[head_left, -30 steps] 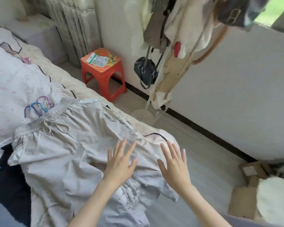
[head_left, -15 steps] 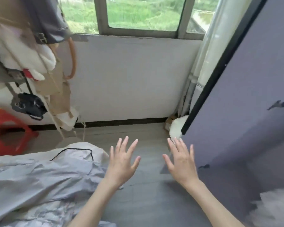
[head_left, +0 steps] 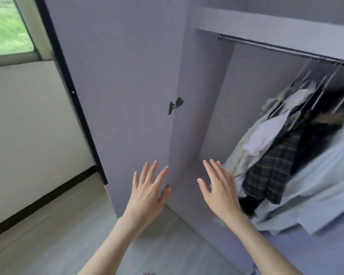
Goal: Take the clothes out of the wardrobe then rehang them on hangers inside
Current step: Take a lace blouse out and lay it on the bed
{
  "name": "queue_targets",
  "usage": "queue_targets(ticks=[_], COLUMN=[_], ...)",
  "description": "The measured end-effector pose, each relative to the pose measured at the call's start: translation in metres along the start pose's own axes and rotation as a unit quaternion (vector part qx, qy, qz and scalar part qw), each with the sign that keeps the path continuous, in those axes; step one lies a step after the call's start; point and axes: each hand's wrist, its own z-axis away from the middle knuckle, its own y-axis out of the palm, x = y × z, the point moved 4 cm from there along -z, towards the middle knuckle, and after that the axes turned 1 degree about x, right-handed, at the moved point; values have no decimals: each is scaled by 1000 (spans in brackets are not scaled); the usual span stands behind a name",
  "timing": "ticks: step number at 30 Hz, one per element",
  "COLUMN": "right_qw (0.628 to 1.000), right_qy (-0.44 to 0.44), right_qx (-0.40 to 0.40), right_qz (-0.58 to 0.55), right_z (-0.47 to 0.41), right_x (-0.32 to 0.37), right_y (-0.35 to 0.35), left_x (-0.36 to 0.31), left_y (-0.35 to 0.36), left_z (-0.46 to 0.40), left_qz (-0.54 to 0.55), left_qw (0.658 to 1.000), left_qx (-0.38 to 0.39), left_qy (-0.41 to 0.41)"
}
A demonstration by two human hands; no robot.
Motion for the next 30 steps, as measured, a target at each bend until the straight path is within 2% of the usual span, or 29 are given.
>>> queue_targets(ticks=[7,12,20,23,26,30], right_qw=[993,984,968,972,973,973], right_qy=[94,138,168,105,35,34], right_qx=[-51,-102,-175,-158,-122,-53], right_qz=[50,48,71,139,193,224], right_z=[-41,-72,-118,-153,-196,-232], right_x=[-74,-101,-161,-185,-206,-242], right_y=[-24,-42,-89,-111,-133,-139], left_x=[-27,-40,-117,-141,-165,-206], left_y=[51,52,61,73,76,69], left_z=[-81,-159,-236,-258,-286,-319], left_qz=[29,33,111,158,220,251], left_qw=[992,986,961,957,953,946], left_qx=[80,68,93,110,88,62], left_qy=[94,148,236,217,189,195])
